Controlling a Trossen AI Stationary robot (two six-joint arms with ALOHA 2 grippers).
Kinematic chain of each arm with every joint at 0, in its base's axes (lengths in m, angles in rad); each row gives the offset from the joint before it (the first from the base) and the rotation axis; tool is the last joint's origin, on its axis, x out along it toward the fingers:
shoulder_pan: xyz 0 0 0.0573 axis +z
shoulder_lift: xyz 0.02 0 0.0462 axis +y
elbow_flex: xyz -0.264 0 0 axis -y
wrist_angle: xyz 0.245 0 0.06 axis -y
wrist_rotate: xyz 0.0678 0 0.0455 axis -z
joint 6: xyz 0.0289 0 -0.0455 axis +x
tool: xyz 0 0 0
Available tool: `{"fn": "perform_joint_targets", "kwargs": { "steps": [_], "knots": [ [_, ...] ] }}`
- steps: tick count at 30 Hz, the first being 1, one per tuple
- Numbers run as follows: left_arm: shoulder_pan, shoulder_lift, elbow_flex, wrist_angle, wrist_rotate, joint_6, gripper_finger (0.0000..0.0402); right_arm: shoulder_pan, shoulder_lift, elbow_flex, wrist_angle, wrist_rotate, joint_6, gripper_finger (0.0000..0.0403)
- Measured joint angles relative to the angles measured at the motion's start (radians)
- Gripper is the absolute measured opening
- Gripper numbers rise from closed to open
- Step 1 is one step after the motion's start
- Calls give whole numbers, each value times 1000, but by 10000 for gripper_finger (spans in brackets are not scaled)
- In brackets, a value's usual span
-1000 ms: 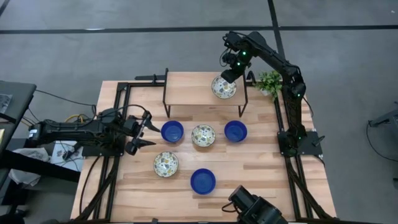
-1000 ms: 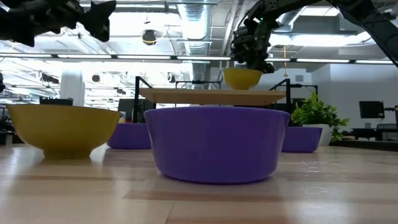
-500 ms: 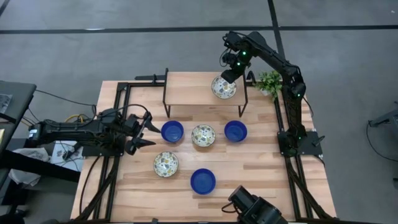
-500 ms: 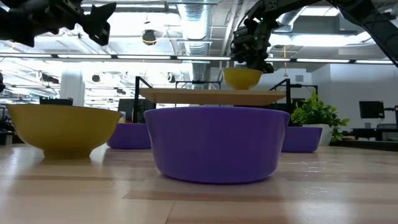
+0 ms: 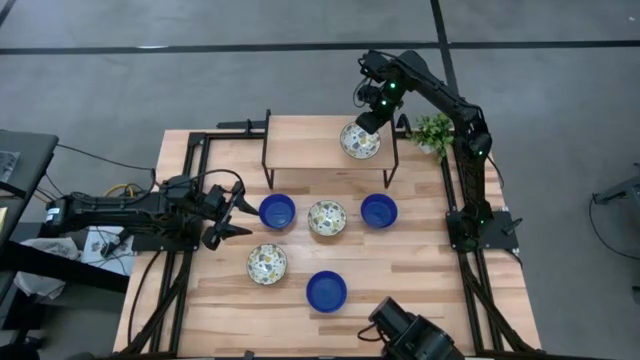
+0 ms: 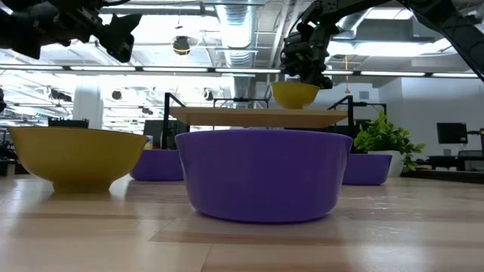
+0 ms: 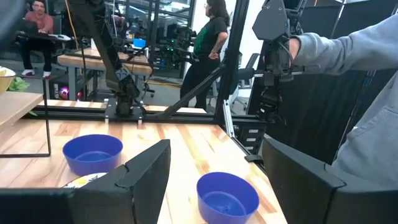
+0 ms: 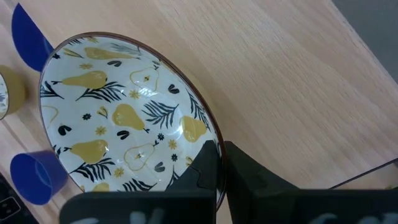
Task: Pick & Place Mini bowls
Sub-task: Put the right white patterned bowl on the shelf
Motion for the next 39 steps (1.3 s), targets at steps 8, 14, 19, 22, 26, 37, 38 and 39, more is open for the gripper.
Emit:
{"fn": "perform_joint_targets", "kwargs": {
  "steps": [8,14,19,22,26,37,38,39],
  "knots": [
    [0,0,0,0,0,-11,253,-16,0,0,0,-5,-8,0],
    [0,0,0,0,0,-24,253,-44,0,0,0,-73,40,0],
    [0,0,0,0,-20,-30,253,-45,-1,0,0,-78,87,0],
    [0,0,0,0,-21,-31,253,-42,-1,0,0,-72,105,0],
    [0,0,0,0,-22,-33,253,-44,-1,0,0,-45,126,0],
    [0,0,0,0,-23,-35,253,-56,-3,-88,0,-43,142,0],
    [0,0,0,0,-23,-35,253,-55,-6,-100,1,-49,141,0],
    [0,0,0,1,-23,-37,253,-54,-7,-105,0,-51,140,1]
  ]
}}
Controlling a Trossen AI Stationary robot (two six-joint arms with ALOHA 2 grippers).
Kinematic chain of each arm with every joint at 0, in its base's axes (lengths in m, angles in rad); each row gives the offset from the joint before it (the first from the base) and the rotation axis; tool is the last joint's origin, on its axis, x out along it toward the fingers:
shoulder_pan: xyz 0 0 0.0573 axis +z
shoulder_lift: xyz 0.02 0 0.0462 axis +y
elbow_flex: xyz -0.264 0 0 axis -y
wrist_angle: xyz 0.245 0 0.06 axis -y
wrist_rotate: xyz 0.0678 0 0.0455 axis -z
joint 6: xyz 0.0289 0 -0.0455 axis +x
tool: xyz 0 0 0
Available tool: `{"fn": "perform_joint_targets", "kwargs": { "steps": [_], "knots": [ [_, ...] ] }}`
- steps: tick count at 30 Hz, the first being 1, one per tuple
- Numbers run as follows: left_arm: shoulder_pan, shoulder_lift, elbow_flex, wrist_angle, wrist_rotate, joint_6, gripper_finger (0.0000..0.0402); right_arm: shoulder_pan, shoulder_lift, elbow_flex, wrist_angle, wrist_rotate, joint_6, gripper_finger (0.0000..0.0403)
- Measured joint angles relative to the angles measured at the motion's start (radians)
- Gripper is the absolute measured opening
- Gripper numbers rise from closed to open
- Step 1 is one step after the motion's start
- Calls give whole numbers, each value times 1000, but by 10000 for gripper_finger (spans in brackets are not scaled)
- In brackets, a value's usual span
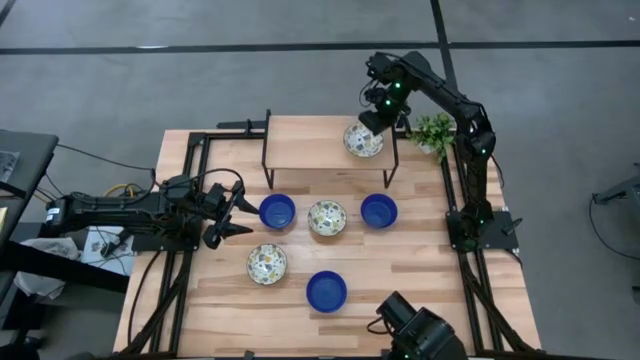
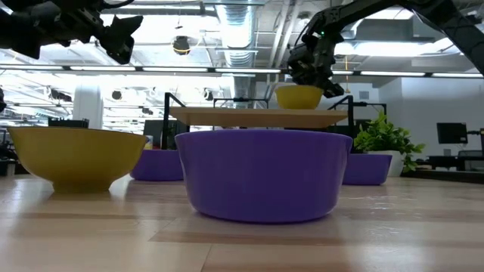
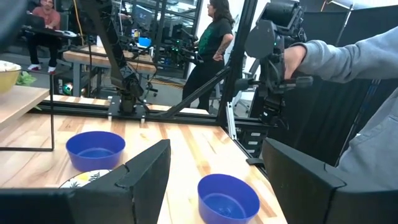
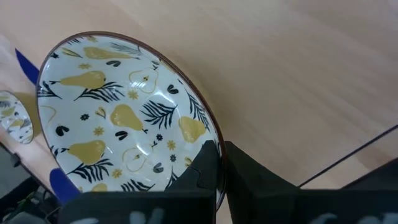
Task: Pick & Place Mini bowls
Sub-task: Put the right white patterned bowl on the shelf
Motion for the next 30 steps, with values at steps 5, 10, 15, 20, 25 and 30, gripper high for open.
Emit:
{"fn": "perform_joint_targets", "kwargs": {
  "steps": [5,10,15,20,25,30],
  "knots": [
    [0,0,0,0,0,-16,253,1,-1,-3,0,6,-2,9],
    [0,0,0,0,0,-16,253,-9,0,-3,3,19,3,12],
    [0,0,0,0,0,-15,253,-8,3,22,4,35,14,6],
    [0,0,0,0,0,-14,253,-9,6,72,4,103,21,8],
    [0,0,0,0,-1,-13,253,-5,7,72,1,90,15,9],
    [0,0,0,0,-4,-13,253,6,8,72,0,84,-5,9]
  ]
}}
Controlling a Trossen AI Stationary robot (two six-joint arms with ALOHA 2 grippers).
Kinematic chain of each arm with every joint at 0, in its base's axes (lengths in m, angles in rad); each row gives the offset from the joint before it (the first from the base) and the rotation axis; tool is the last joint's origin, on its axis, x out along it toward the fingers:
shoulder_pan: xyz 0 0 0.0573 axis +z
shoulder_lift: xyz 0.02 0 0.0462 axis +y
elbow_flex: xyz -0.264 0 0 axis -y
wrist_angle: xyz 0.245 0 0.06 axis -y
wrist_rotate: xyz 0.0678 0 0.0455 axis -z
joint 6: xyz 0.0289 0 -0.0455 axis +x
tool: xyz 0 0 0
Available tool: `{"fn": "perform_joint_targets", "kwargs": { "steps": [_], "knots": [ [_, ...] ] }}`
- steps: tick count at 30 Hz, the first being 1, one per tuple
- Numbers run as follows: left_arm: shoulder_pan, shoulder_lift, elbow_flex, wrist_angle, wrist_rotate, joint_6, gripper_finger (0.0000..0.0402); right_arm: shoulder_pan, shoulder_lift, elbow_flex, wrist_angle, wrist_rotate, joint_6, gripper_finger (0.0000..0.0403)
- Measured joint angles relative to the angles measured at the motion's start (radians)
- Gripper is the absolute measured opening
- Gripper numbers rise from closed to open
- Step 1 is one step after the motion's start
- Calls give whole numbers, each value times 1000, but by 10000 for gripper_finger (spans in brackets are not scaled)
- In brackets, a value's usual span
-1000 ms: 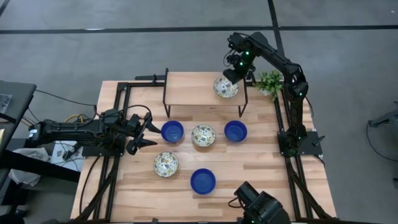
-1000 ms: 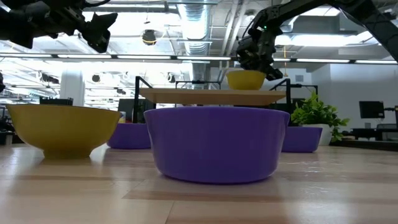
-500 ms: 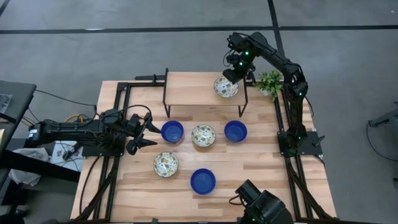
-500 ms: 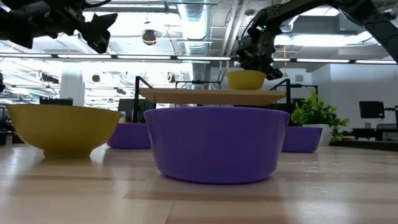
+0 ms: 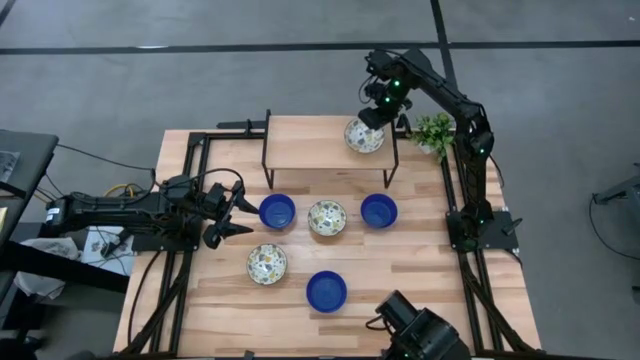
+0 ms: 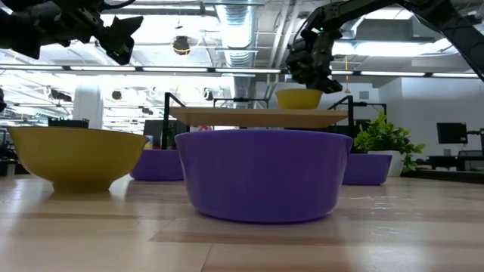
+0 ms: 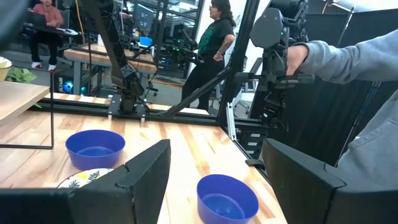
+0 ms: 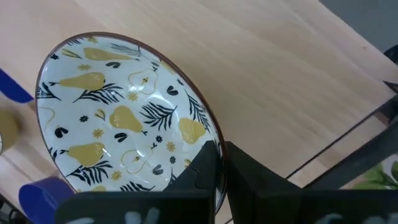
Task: Pick & Place Mini bowls
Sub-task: Put the right white patterned bowl on the shelf, then stack the top white patterned bowl on top of the white bowl on the shelf
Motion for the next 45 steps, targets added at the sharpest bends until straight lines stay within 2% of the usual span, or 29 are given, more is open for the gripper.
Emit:
{"fn": "perform_joint_targets", "kwargs": {
  "steps": [26,37,45],
  "knots": [
    [0,0,0,0,1,0,253,-1,-1,0,1,-7,-1,112],
    [0,0,0,0,1,0,253,-10,-50,2,0,-7,1,123],
    [0,0,0,0,1,-1,253,-8,-142,2,0,-6,7,121]
  ]
}}
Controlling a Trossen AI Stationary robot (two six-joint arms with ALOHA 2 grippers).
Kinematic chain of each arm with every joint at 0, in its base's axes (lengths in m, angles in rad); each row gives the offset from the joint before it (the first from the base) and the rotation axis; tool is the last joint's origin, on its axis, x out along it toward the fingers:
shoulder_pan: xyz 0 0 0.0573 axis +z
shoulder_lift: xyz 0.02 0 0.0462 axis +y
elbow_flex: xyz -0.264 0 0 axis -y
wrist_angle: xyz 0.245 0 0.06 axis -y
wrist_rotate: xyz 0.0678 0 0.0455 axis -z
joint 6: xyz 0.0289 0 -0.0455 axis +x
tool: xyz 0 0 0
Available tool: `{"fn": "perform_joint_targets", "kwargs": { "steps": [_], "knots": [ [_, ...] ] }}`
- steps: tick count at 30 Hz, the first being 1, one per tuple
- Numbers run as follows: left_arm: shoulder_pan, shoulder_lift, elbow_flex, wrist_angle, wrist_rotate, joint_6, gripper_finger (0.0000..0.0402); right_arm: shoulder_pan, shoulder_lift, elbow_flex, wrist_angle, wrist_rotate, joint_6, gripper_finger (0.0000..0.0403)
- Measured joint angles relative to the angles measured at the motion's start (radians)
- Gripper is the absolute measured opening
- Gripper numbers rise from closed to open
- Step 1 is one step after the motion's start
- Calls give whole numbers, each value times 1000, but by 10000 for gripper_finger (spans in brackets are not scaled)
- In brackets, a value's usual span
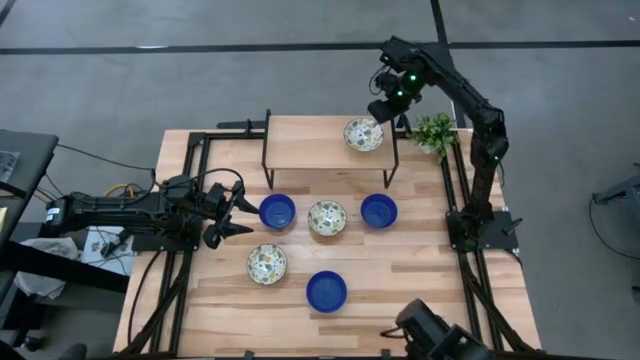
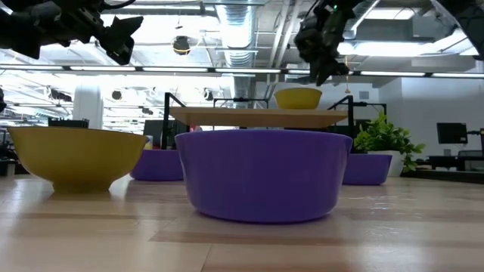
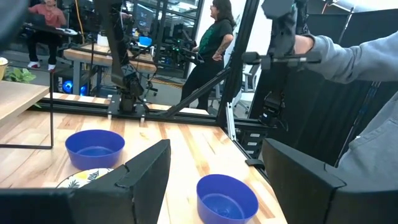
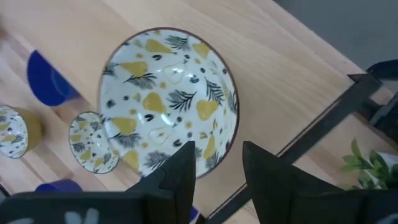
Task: Pick & Place Mini bowls
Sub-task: Stack the top white patterned bowl on top of the white bowl on the shelf
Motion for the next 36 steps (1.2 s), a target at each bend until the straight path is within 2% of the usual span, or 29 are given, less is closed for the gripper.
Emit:
{"fn": "perform_joint_targets", "kwargs": {
  "steps": [7,19,27,32,36],
  "knots": [
    [0,0,0,0,0,-1,253,87,-110,0,0,0,-65,121],
    [0,0,0,0,1,-1,253,420,-225,0,34,0,-198,121],
    [0,0,0,0,2,-2,253,613,-203,1,62,28,-200,121],
    [0,0,0,-1,2,-2,253,693,-158,0,66,109,-201,121],
    [0,0,0,-1,2,-9,253,731,-104,0,61,127,-232,121]
  ]
}}
